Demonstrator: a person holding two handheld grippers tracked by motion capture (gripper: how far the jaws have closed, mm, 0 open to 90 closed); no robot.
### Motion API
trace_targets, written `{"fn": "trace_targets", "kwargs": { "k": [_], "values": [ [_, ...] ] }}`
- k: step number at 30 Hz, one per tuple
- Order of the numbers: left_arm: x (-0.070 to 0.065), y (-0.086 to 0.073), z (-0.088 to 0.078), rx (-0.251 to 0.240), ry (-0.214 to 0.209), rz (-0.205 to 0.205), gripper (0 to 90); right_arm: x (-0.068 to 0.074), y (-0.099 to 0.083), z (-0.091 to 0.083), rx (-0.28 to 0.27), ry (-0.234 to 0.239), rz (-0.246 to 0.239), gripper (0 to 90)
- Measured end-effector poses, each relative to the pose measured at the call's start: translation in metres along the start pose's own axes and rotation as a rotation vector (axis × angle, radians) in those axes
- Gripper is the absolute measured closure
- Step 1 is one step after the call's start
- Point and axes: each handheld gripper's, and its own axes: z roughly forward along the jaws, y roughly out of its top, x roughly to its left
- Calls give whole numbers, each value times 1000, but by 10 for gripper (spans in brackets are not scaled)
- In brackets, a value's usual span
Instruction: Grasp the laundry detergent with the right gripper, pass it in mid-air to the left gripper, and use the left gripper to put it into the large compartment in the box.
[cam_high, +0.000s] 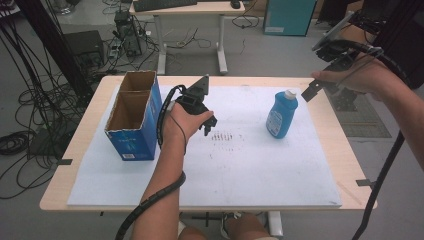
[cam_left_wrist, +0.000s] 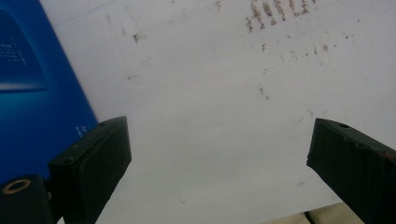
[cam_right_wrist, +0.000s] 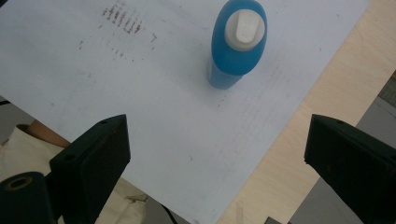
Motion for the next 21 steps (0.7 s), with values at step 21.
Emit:
{"fn": "trace_targets", "kwargs": {
  "k": [21],
  "values": [
    [-7,-11,-4,-5,25,37,63,-15,-25,66,-112,28,24,53]
  ]
}}
